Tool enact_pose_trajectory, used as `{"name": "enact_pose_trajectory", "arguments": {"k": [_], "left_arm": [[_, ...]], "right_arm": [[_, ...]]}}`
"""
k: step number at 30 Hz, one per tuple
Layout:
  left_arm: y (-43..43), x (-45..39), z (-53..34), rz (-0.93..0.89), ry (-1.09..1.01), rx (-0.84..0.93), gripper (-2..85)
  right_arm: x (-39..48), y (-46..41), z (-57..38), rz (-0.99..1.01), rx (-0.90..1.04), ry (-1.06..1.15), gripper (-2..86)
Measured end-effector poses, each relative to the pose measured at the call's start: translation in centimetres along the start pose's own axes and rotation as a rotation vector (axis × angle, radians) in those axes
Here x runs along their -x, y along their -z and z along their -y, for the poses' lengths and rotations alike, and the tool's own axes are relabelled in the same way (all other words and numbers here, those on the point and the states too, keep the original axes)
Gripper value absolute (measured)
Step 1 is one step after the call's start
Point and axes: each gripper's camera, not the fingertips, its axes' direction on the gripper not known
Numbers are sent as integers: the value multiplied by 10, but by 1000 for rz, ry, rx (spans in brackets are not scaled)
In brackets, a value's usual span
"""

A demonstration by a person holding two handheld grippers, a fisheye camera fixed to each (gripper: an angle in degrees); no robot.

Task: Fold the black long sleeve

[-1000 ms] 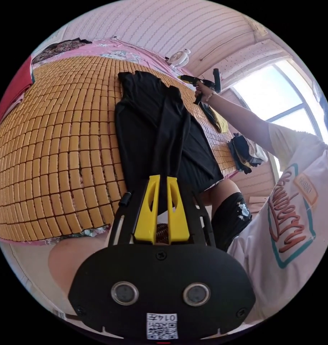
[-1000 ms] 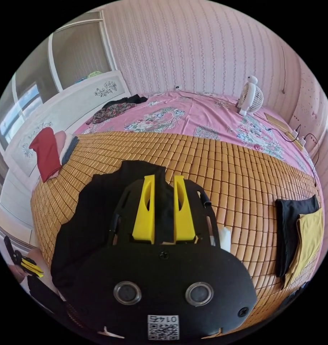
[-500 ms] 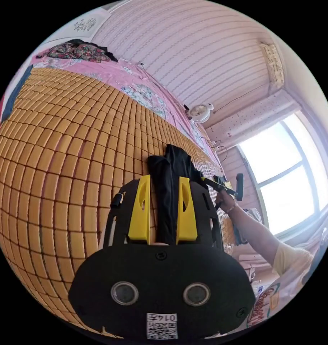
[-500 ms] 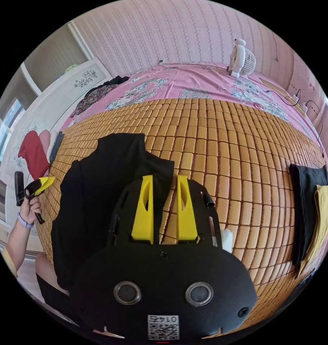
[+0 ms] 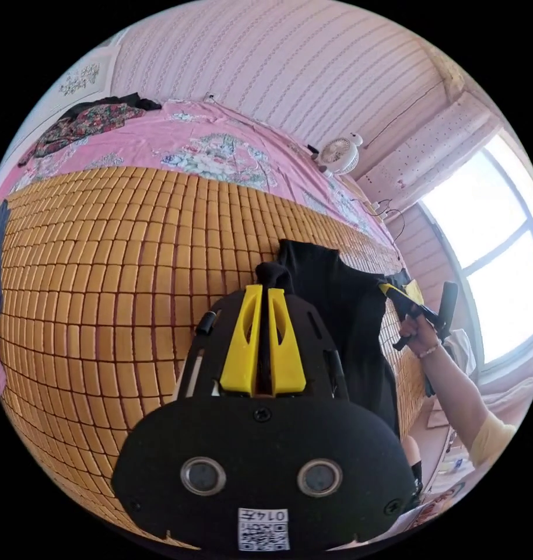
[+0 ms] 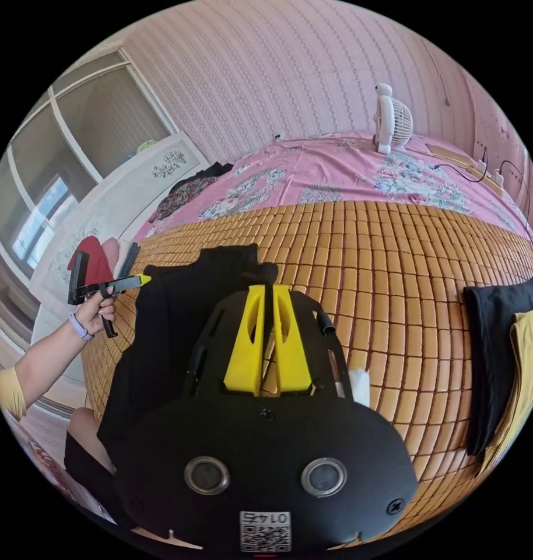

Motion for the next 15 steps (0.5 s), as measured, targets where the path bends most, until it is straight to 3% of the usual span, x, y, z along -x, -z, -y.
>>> {"name": "enact_pose_trajectory", "arguments": {"k": [4,9,11,15], "left_arm": [[64,-37,-15,-61,-153,-112,-6],[157,-70,-109,-138,-392,-152,13],[194,-71,-180,-131,-373,-116,36],[227,-66,-270,-47,-255,-23,42]], "right_arm": [[26,73,-13,75,-123,98,18],[81,186,-96,170,-194,359,29],[114,216,-165,155,-73,461,44],[144,221,-259,22,131,380,64]]}}
